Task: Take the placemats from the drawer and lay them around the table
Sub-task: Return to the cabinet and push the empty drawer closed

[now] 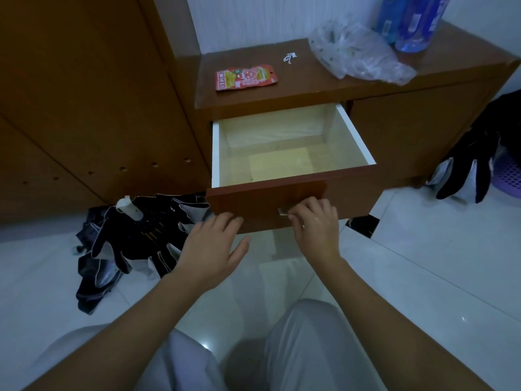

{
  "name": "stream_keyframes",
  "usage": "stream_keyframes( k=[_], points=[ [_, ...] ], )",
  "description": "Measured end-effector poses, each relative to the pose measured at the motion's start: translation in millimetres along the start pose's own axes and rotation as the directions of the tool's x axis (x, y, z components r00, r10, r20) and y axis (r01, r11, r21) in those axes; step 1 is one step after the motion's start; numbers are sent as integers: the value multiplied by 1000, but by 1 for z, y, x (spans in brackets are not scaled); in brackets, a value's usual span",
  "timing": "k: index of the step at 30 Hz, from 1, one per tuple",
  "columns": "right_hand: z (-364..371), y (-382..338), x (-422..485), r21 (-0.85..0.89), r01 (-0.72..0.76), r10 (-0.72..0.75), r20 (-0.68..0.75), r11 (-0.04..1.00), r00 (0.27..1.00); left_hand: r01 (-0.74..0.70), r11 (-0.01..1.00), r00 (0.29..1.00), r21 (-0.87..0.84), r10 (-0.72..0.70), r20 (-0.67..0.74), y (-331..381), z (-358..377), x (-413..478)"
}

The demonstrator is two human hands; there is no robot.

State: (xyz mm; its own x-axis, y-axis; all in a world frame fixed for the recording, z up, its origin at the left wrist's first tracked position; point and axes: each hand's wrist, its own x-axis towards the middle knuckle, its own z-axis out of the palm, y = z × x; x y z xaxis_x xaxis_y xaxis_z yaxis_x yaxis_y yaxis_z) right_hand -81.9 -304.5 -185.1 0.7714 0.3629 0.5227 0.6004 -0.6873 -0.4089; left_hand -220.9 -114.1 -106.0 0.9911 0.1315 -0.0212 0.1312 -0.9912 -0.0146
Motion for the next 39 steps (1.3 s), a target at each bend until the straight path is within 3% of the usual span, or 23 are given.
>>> stream_keyframes(
  k=[15,22,39],
  points=[
    [29,9,65,-48,-4,6,45,999,999,-92,995,996,-25,91,-4,-31,15,63],
    [51,12,112,-61,-27,32,73,998,997,0,995,999,-101,-4,-38,-47,30,96],
    [104,16,197,-161,-42,54,75,986,996,-20,982,992,-186,-4,-128,-82,37,135]
  ],
)
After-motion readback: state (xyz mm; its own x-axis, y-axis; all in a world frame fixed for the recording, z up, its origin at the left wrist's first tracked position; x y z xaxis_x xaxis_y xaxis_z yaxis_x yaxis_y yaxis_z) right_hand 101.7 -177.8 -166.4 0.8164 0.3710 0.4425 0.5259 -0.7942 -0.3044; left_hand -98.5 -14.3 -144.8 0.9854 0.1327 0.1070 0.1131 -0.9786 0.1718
